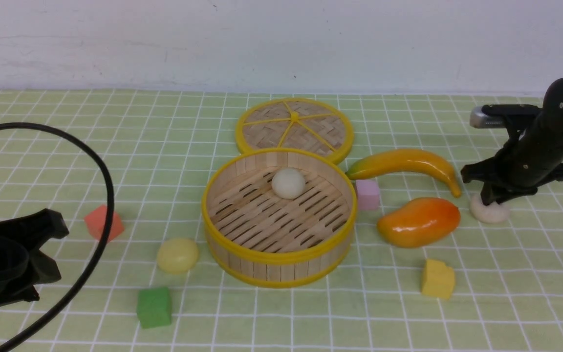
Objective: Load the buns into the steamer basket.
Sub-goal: Use the right arm to grab a steamed stuffed bun, then use the right arm to put the steamed stuffed bun into the steamer
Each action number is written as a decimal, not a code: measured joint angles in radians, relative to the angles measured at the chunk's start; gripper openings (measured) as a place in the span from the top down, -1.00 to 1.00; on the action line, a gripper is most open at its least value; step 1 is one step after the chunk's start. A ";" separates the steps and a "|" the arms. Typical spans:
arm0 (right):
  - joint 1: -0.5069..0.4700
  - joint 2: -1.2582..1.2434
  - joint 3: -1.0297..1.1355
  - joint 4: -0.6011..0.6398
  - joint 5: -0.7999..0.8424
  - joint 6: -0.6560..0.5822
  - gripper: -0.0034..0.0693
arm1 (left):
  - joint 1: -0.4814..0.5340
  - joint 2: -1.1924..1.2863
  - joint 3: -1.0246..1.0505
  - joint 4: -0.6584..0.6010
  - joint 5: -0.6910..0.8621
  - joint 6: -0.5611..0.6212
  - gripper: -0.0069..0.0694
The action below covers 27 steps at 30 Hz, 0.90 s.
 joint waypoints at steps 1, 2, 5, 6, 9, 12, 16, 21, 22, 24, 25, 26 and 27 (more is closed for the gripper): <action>0.000 0.000 0.000 0.000 0.004 0.000 0.80 | 0.000 0.000 0.000 0.000 0.000 0.000 0.19; 0.000 0.000 -0.001 0.002 0.007 0.003 0.87 | 0.000 0.000 0.000 0.000 0.000 0.000 0.19; 0.000 -0.001 -0.008 0.003 0.025 0.016 0.91 | 0.000 0.000 0.000 0.000 0.000 0.000 0.19; 0.000 -0.003 -0.011 0.003 0.031 0.018 0.91 | 0.000 0.000 0.000 0.000 0.000 0.000 0.19; 0.000 -0.021 -0.013 0.003 0.051 0.018 0.91 | 0.000 0.000 0.000 0.000 0.000 0.000 0.19; 0.000 -0.055 -0.020 0.020 0.075 0.019 0.91 | 0.000 0.000 0.000 0.000 0.001 0.000 0.19; 0.002 -0.114 -0.023 0.091 0.091 0.013 0.91 | 0.000 0.000 0.000 0.000 0.003 0.000 0.19; 0.077 -0.179 -0.027 0.261 0.114 -0.071 0.91 | 0.000 0.000 0.000 0.001 0.005 0.000 0.19; 0.107 -0.183 -0.028 0.307 0.121 -0.095 0.91 | 0.000 0.000 0.000 0.001 0.005 0.000 0.19; 0.162 -0.184 -0.028 0.381 0.136 -0.138 0.91 | 0.000 0.000 0.000 0.002 0.005 0.000 0.19; 0.197 -0.180 -0.028 0.422 0.139 -0.160 0.91 | 0.000 0.000 0.000 0.003 0.005 0.000 0.19; 0.226 -0.177 -0.028 0.452 0.141 -0.186 0.91 | 0.000 0.000 0.000 0.003 0.005 0.000 0.19; 0.268 -0.172 -0.028 0.487 0.140 -0.211 0.91 | 0.000 0.000 0.000 0.003 0.005 0.000 0.19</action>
